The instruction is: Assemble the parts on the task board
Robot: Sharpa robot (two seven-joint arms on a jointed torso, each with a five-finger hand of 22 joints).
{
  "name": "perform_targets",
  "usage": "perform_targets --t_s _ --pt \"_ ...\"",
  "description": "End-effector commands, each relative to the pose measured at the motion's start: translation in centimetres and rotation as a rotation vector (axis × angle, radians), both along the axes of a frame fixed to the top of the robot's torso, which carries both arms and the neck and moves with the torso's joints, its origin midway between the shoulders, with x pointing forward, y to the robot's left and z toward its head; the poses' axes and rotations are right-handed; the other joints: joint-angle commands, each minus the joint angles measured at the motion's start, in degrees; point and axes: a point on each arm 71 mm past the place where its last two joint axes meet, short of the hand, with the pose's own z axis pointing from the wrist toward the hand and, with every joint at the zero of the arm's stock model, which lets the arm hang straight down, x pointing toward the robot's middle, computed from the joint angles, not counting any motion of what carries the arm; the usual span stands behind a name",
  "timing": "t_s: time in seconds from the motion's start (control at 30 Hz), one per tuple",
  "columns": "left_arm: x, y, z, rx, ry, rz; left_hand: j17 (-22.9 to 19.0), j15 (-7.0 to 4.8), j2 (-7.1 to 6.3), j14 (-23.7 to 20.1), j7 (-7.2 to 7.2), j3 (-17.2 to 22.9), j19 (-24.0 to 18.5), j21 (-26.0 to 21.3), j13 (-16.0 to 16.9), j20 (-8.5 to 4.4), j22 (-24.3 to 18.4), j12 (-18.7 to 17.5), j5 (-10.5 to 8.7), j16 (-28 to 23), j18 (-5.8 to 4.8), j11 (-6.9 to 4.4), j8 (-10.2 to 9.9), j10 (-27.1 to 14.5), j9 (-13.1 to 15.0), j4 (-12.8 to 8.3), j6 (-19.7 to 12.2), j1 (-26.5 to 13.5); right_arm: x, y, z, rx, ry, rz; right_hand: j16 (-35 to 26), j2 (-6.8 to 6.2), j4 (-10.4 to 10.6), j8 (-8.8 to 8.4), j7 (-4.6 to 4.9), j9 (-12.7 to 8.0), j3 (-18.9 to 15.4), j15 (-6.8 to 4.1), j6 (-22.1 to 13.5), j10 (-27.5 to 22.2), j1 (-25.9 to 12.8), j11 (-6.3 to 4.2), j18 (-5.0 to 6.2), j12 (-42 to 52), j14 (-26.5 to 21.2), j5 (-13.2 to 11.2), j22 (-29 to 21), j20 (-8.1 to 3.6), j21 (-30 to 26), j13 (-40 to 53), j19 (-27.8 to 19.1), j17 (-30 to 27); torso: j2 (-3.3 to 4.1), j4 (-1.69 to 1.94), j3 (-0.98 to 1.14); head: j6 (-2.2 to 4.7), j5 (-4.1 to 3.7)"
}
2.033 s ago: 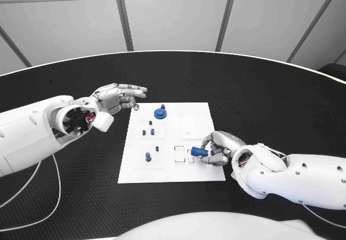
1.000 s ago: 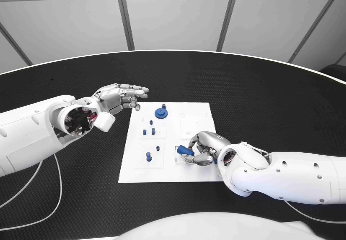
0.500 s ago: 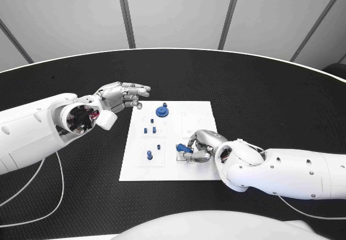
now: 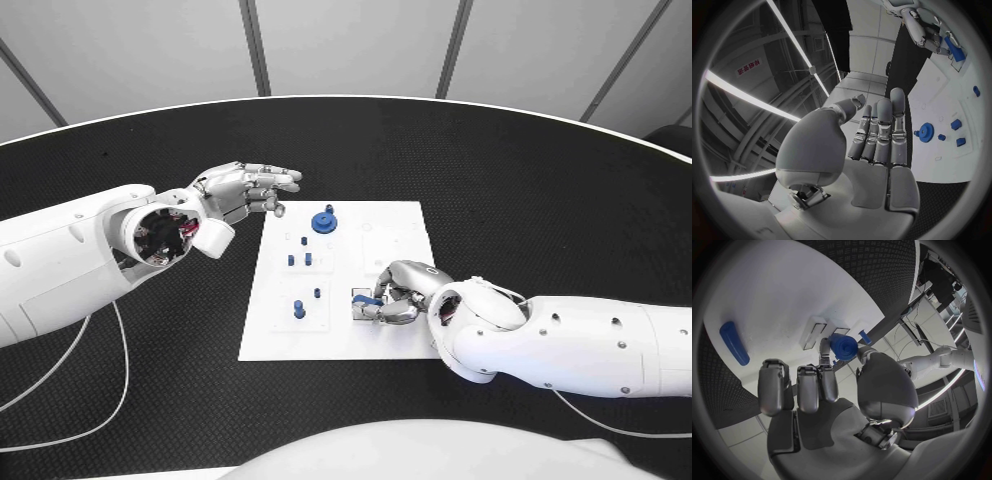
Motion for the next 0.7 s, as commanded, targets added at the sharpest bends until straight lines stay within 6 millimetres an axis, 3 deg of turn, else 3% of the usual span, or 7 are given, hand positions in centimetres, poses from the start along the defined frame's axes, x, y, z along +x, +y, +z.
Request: perform_targets --t_s 0.03,0.7 --pt "0.01 -0.02 0.0 0.0 0.0 -0.001 0.0 0.19 0.02 -0.18 0.31 -0.08 0.06 -0.22 0.06 0.37 -0.06 -0.22 -0.1 -0.11 0.4 -0.04 -0.36 -0.4 0.09 0.36 -0.16 -0.4 -0.04 0.1 0.02 0.001 0.001 0.003 -0.05 -0.1 0.09 0.46 0.0 0.07 -1.15 -0.2 -0.33 2.72 -1.06 -0.51 -0.24 -0.38 5.42 -0.17 11.91 -0.45 -0.21 10.56 4.43 12.12 -0.02 0.0 -0.01 0.03 0.03" --pt "0.02 -0.01 -0.01 0.001 0.001 -0.001 0.01 0.18 0.03 -0.2 0.27 -0.08 0.09 -0.31 0.07 0.38 -0.14 -0.21 -0.09 -0.1 0.41 -0.07 -0.4 -0.45 0.1 0.48 -0.16 -0.41 -0.2 0.4 -0.2 -0.026 0.031 0.02 -0.12 -0.03 -0.07 0.77 -0.05 0.26 -2.37 -0.23 -0.46 2.71 -1.42 -0.55 -0.22 -0.45 5.4 -0.82 11.88 -0.47 -0.32 10.55 4.42 11.99 0.01 -0.06 -0.03 0.19 -0.04"
